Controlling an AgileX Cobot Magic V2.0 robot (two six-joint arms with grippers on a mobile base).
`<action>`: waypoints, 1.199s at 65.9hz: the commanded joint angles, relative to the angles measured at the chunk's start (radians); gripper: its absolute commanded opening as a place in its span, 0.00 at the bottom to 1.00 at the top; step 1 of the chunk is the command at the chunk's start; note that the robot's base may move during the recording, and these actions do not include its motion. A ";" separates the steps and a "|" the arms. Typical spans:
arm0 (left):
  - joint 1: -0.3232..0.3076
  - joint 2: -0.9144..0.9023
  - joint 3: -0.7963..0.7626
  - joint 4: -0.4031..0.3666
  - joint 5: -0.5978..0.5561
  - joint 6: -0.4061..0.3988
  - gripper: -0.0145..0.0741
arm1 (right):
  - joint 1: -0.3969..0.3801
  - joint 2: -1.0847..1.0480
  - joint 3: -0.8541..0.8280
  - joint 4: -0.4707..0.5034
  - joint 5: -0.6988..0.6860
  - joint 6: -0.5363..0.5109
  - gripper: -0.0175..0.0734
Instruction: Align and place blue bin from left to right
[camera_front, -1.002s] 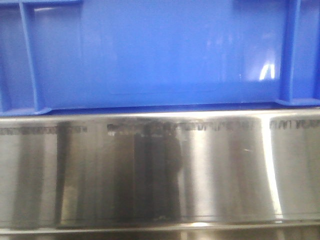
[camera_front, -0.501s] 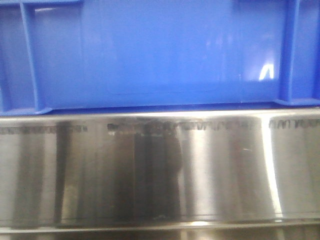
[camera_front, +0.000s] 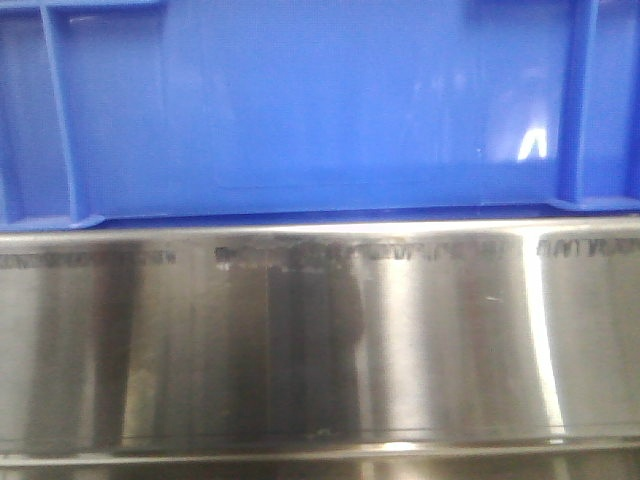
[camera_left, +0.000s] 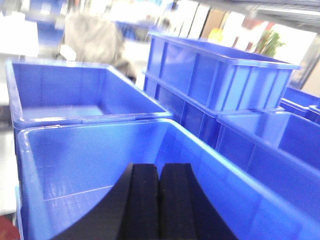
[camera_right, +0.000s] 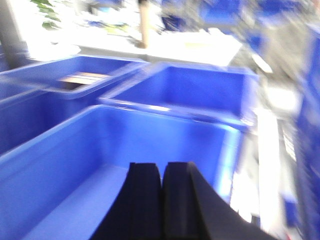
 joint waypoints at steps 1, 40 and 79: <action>-0.005 -0.073 0.101 0.035 -0.138 0.004 0.04 | 0.004 -0.047 0.078 -0.009 -0.107 -0.021 0.10; -0.005 -0.216 0.279 0.089 -0.306 0.004 0.04 | 0.004 -0.142 0.194 -0.022 -0.219 -0.032 0.10; -0.005 -0.216 0.279 0.089 -0.306 0.004 0.04 | 0.004 -0.142 0.194 -0.022 -0.219 -0.032 0.10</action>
